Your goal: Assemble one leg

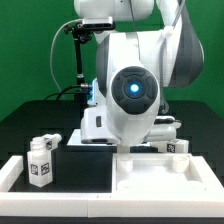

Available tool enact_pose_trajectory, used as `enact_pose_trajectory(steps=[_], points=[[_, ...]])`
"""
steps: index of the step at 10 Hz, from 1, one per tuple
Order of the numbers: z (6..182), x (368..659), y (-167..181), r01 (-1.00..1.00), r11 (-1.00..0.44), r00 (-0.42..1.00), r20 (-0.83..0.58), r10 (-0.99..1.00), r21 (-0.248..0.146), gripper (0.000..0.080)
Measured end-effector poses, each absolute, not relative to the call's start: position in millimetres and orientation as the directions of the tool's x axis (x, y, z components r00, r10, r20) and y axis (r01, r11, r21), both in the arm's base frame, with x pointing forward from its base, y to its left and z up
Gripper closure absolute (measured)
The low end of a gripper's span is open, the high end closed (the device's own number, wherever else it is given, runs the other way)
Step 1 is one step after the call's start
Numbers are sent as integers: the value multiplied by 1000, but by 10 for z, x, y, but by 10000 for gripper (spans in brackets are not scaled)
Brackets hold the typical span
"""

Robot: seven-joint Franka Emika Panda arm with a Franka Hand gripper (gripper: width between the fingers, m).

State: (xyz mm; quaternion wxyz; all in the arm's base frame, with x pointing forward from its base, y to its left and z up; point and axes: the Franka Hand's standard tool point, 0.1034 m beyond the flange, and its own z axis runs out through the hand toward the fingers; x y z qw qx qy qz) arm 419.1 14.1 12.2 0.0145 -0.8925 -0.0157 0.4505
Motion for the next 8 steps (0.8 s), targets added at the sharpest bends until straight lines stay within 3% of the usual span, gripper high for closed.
enact_pose_trajectory(steps=[3, 4, 5, 6, 8], points=[[81, 4217, 149, 18, -999, 622, -782, 46, -45, 162], [78, 4214, 150, 19, -999, 621, -782, 47, -46, 332], [62, 4243, 150, 20, -999, 637, -769, 48, -46, 332], [69, 4281, 154, 24, -999, 684, -727, 50, -46, 516], [204, 4333, 162, 44, -998, 763, -643, 68, -54, 514]])
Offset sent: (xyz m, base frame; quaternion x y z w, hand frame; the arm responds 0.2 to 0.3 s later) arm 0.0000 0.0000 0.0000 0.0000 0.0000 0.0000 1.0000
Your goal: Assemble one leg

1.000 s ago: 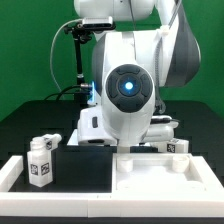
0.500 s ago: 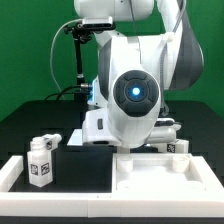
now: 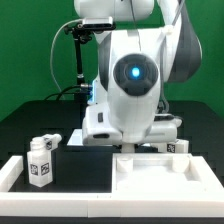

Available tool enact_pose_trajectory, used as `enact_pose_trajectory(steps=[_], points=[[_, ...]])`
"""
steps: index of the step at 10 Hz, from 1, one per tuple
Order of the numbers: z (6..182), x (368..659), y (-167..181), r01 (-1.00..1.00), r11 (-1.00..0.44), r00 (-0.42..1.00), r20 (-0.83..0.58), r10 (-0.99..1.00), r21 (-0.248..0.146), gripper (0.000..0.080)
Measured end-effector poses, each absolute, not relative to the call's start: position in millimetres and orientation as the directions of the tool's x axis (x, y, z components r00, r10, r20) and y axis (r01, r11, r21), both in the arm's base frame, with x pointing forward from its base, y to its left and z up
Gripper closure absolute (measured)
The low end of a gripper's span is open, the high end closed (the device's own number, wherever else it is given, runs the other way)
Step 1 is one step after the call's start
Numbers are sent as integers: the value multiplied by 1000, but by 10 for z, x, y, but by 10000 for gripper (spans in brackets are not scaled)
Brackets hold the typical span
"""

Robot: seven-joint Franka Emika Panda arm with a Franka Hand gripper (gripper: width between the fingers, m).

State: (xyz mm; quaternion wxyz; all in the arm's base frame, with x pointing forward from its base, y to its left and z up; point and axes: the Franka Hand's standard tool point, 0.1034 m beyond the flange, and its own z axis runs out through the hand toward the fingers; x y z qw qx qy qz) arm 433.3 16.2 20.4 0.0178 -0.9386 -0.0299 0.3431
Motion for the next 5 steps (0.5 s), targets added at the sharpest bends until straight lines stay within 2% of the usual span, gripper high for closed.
enact_pose_trajectory(steps=[4, 5], points=[[1047, 4948, 261, 56, -996, 876, -475, 79, -63, 514], [1098, 5094, 295, 57, -997, 909, -411, 76, -58, 514]])
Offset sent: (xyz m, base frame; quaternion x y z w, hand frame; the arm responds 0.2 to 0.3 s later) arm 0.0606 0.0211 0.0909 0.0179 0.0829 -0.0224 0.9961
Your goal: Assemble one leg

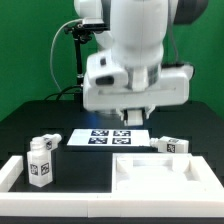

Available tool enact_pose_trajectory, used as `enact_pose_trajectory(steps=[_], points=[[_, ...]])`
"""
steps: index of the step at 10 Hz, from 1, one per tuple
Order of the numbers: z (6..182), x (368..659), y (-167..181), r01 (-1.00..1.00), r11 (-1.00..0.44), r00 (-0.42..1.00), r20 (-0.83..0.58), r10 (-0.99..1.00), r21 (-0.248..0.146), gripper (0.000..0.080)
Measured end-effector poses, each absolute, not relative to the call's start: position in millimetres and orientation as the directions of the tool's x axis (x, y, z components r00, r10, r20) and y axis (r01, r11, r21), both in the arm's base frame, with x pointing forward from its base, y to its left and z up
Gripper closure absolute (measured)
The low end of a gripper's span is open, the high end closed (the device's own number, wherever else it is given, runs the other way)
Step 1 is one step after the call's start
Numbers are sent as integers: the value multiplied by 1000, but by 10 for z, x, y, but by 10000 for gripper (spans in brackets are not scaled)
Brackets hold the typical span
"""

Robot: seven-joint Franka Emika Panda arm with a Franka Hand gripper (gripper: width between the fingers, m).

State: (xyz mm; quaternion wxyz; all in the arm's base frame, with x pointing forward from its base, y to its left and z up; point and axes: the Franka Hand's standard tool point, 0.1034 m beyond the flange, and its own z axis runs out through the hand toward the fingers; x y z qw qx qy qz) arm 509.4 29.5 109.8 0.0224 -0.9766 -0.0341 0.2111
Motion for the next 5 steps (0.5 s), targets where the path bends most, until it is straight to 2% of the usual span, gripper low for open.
enact_pose_trajectory(steps=[4, 5], points=[[1086, 5206, 352, 70, -997, 986, -147, 75, -44, 512], [1199, 5416, 500, 79, -995, 994, -71, 83, -57, 512]])
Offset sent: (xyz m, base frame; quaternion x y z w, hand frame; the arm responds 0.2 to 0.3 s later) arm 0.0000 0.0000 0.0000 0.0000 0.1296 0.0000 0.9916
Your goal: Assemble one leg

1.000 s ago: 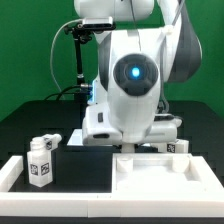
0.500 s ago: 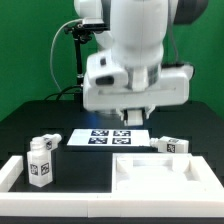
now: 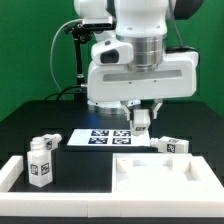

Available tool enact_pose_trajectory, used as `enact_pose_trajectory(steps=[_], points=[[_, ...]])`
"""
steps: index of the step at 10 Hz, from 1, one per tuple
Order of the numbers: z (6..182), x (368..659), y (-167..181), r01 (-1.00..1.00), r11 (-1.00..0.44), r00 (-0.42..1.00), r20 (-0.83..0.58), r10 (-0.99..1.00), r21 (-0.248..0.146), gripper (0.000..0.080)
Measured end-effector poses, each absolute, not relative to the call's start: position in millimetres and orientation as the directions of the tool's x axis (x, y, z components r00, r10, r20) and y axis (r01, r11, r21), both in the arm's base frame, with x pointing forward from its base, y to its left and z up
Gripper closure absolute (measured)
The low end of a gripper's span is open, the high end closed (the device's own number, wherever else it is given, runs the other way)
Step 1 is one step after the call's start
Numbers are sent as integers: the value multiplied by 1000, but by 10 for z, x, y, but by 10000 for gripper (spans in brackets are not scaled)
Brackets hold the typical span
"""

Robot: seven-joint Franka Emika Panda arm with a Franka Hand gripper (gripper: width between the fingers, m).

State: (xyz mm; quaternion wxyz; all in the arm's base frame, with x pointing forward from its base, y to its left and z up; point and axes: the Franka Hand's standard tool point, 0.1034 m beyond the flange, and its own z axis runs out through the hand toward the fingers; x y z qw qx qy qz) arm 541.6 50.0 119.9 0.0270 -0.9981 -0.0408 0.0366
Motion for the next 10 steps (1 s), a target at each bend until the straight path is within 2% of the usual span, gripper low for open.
enact_pose_trajectory(steps=[1, 2, 3, 5, 7, 10], points=[[1387, 5698, 643, 77, -994, 997, 20, 75, -83, 512], [1490, 5944, 696, 100, -992, 988, 127, 89, -81, 512], [1521, 6053, 731, 119, -990, 972, 212, 102, -74, 512], [1476, 5979, 715, 119, -991, 936, 338, 94, -56, 512], [1493, 6029, 691, 117, -992, 884, 460, 85, -41, 512], [1408, 6305, 835, 126, -991, 785, 615, 73, -44, 512]])
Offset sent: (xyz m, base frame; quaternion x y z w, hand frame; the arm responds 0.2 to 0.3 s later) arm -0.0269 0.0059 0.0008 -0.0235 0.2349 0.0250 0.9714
